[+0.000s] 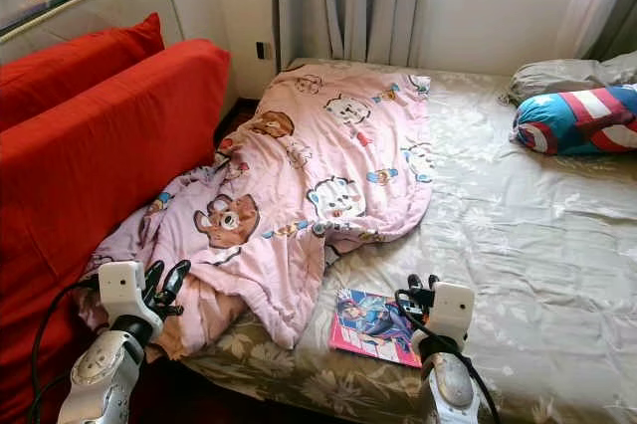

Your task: Clean up the room

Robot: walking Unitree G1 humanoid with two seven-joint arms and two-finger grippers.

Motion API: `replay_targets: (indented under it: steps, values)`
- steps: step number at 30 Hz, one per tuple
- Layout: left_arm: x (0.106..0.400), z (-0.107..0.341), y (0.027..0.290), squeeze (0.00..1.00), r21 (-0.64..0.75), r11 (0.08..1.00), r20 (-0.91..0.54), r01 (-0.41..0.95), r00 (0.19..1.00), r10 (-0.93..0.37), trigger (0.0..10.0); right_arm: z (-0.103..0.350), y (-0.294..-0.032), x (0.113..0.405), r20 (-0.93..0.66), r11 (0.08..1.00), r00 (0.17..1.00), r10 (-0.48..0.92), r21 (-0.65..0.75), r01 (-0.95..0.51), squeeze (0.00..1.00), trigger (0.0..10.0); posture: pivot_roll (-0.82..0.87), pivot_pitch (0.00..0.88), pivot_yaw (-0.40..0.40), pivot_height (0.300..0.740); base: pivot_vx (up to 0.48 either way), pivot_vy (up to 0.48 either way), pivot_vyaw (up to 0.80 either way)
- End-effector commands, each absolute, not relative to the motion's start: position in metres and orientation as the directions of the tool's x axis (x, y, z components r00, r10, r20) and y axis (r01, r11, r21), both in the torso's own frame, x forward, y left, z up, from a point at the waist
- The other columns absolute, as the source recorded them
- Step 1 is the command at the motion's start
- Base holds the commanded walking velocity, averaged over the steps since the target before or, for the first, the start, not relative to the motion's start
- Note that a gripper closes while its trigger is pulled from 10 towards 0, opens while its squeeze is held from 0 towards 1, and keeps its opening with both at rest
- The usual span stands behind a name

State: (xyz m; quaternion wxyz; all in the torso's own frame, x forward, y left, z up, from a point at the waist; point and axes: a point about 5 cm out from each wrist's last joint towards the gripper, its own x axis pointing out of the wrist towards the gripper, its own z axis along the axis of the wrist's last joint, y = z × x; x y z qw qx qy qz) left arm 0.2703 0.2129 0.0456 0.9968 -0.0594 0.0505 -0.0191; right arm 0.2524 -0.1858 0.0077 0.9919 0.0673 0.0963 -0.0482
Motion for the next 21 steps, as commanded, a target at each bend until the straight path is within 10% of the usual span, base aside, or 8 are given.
replay_targets:
  steps: [1, 21]
  values:
    - [0.2717, 0.048, 0.2122, 0.0, -0.116, 0.993, -0.087, 0.033, 0.995, -0.043, 10.0, 0.0121, -0.1839, 0.2548, -0.171, 0.987, 0.983, -0.072, 0.133, 0.095, 0.0, 10.0, -0.03, 0.019, -0.009, 0.671, 0.0, 0.0, 0.0]
    - [0.2708, 0.0491, 0.2118, 0.0, -0.111, 0.993, -0.086, 0.038, 0.995, -0.047, 10.0, 0.01, -0.1844, 0.2536, -0.187, 0.988, 0.979, -0.081, 0.116, 0.104, 0.0, 10.0, -0.03, 0.015, -0.008, 0.671, 0.0, 0.0, 0.0]
